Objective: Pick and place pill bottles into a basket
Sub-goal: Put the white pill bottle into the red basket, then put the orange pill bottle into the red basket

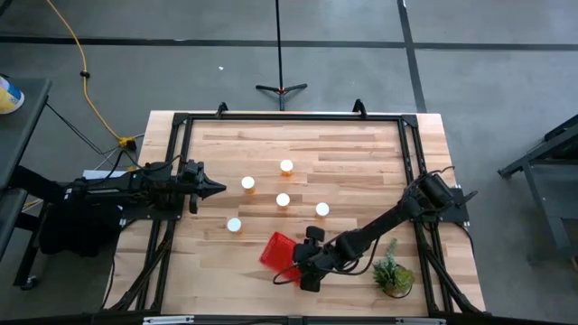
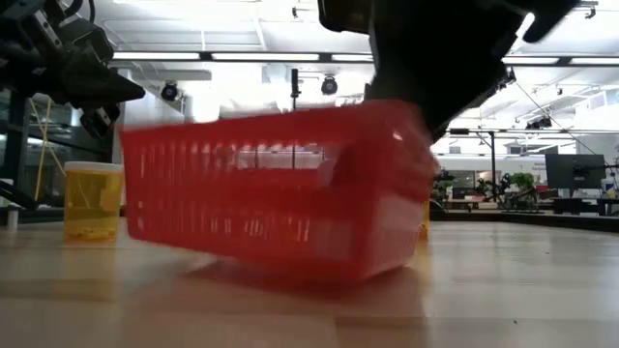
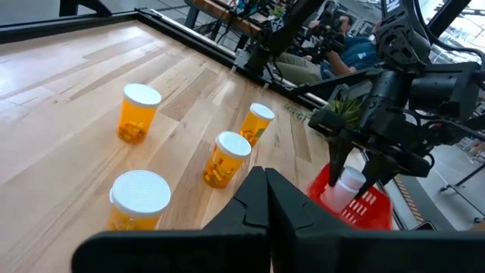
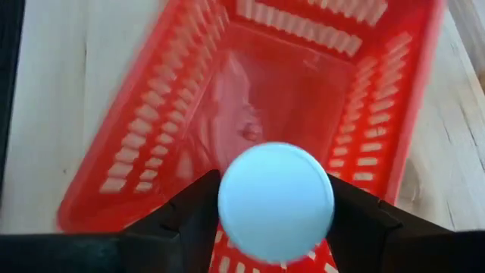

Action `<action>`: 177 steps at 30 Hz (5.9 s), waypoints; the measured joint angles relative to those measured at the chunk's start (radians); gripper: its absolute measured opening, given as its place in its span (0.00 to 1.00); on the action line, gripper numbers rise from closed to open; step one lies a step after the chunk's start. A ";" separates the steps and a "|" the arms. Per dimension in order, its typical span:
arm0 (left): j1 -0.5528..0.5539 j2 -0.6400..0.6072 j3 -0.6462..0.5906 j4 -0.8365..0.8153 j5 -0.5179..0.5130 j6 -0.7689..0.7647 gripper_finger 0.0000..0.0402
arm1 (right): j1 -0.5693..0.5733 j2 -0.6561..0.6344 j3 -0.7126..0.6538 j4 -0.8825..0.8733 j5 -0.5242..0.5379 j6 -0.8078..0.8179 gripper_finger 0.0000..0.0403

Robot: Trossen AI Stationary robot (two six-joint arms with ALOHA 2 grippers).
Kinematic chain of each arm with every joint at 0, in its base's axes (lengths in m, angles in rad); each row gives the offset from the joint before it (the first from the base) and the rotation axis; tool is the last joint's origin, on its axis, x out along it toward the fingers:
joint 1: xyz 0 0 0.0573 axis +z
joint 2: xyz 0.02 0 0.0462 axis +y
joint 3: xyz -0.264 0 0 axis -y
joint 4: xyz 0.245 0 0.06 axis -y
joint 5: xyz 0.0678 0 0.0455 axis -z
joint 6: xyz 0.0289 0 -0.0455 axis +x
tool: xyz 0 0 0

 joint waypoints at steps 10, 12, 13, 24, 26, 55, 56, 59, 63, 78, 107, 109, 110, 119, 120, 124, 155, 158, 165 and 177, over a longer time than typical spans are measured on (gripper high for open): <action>0.000 0.000 0.000 0.000 0.000 0.000 0.06 | 0.000 0.004 -0.002 -0.002 -0.028 -0.001 0.50; 0.000 0.000 0.000 0.000 0.000 0.000 0.06 | 0.000 0.004 -0.002 -0.001 -0.027 -0.001 0.50; 0.000 0.000 0.000 0.000 0.000 0.000 0.06 | 0.000 0.004 -0.002 -0.001 -0.026 -0.001 0.50; 0.000 0.000 0.000 0.000 0.000 0.004 0.06 | 0.000 0.003 -0.002 -0.002 -0.049 -0.001 0.54; 0.000 0.000 0.000 0.000 0.000 0.008 0.06 | 0.000 0.003 -0.002 -0.002 -0.060 -0.001 0.56; 0.000 0.000 0.000 0.000 0.000 0.031 0.05 | -0.014 0.000 0.117 -0.138 -0.112 -0.107 0.59; 0.000 0.000 0.000 0.000 0.000 0.031 0.06 | -0.016 0.000 0.123 -0.141 -0.112 -0.111 0.59; 0.000 0.000 0.000 0.000 0.000 0.028 0.10 | -0.019 -0.001 0.145 -0.168 -0.111 -0.114 0.59; 0.000 0.000 0.000 0.000 0.000 0.027 0.09 | -0.030 -0.001 0.187 -0.212 -0.115 -0.117 0.59; 0.000 0.000 0.000 0.000 0.013 0.028 0.07 | -0.127 -0.001 0.442 -0.501 -0.071 -0.143 0.59; 0.000 0.000 0.000 0.000 0.011 0.000 0.24 | -0.398 -0.314 0.495 -0.897 -0.036 -0.304 0.59; 0.000 0.000 0.000 -0.001 0.011 0.000 0.24 | -0.423 -0.314 0.469 -0.898 -0.061 -0.335 0.59; 0.000 0.000 0.000 -0.001 0.011 0.000 0.24 | -0.435 -0.318 0.453 -0.899 -0.067 -0.349 0.59; 0.000 0.000 0.000 -0.001 -0.048 -0.029 0.24 | -0.562 -0.416 0.160 -0.756 -0.221 -0.397 0.59; 0.000 0.000 0.000 -0.001 -0.058 -0.030 0.24 | -0.572 -0.429 0.119 -0.720 -0.250 -0.395 0.59; 0.000 0.000 0.000 -0.001 -0.086 -0.033 0.24 | -0.594 -0.468 -0.012 -0.596 -0.399 -0.410 0.59; 0.000 0.000 0.000 -0.068 -0.136 -0.027 0.24 | -0.576 -0.462 -0.066 -0.447 -0.445 -0.244 0.85; 0.000 0.000 0.000 -0.068 -0.142 -0.026 0.24 | -0.536 -0.459 -0.066 -0.455 -0.392 -0.288 0.87; 0.000 0.000 0.000 -0.068 -0.149 -0.027 0.24 | -0.440 -0.452 -0.065 -0.441 -0.246 -0.423 0.87; 0.000 0.000 0.000 -0.068 -0.159 -0.027 0.24 | -0.428 -0.410 -0.091 -0.457 -0.243 -0.353 0.87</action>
